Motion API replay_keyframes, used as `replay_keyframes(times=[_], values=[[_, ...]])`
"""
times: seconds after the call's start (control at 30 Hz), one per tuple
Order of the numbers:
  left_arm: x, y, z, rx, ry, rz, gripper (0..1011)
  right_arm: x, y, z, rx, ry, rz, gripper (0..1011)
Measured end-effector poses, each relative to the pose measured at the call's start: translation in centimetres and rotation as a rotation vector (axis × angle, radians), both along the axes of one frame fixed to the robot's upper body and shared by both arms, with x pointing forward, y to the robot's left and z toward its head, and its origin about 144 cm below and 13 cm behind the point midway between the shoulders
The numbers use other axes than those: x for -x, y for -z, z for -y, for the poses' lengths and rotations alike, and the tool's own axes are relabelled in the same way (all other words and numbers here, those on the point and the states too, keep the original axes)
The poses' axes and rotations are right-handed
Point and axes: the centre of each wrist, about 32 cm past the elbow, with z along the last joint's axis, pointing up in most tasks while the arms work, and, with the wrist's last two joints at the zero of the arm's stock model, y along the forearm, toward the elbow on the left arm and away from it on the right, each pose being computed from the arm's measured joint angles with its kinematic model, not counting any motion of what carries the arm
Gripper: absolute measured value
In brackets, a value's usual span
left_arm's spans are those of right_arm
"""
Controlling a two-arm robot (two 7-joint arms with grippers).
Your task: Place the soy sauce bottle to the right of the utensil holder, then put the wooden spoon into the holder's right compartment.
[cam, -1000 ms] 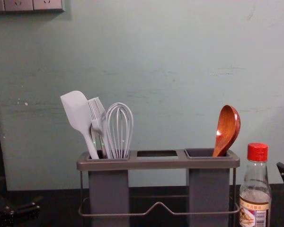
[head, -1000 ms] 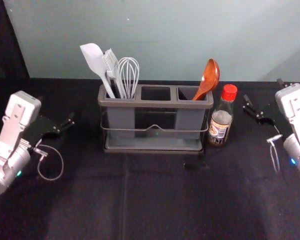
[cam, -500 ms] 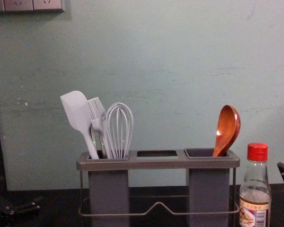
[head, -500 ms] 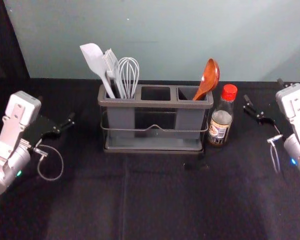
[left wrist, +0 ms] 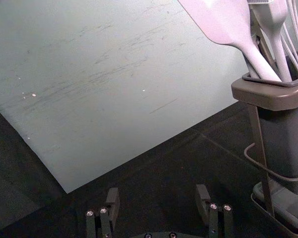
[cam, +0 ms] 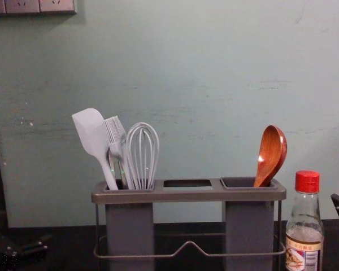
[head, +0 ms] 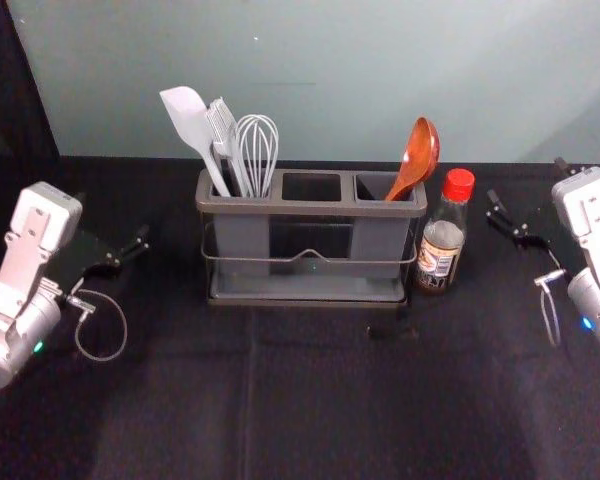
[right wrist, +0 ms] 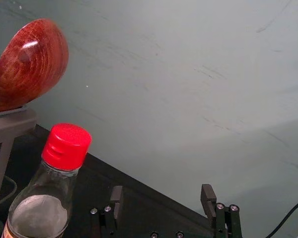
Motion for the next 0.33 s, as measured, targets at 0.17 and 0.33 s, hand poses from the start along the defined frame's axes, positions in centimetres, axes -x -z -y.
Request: replay_keyframes(times=[0.17, 0.33], values=[[0.0, 0.0, 0.0, 0.0, 0.0, 0.0, 1005, 0.0, 0.0, 0.0, 0.0, 0.0, 0.0, 1002], [0.0, 0.0, 0.0, 0.0, 0.0, 0.0, 1005, 0.0, 0.0, 0.0, 0.0, 0.0, 0.001, 1002]])
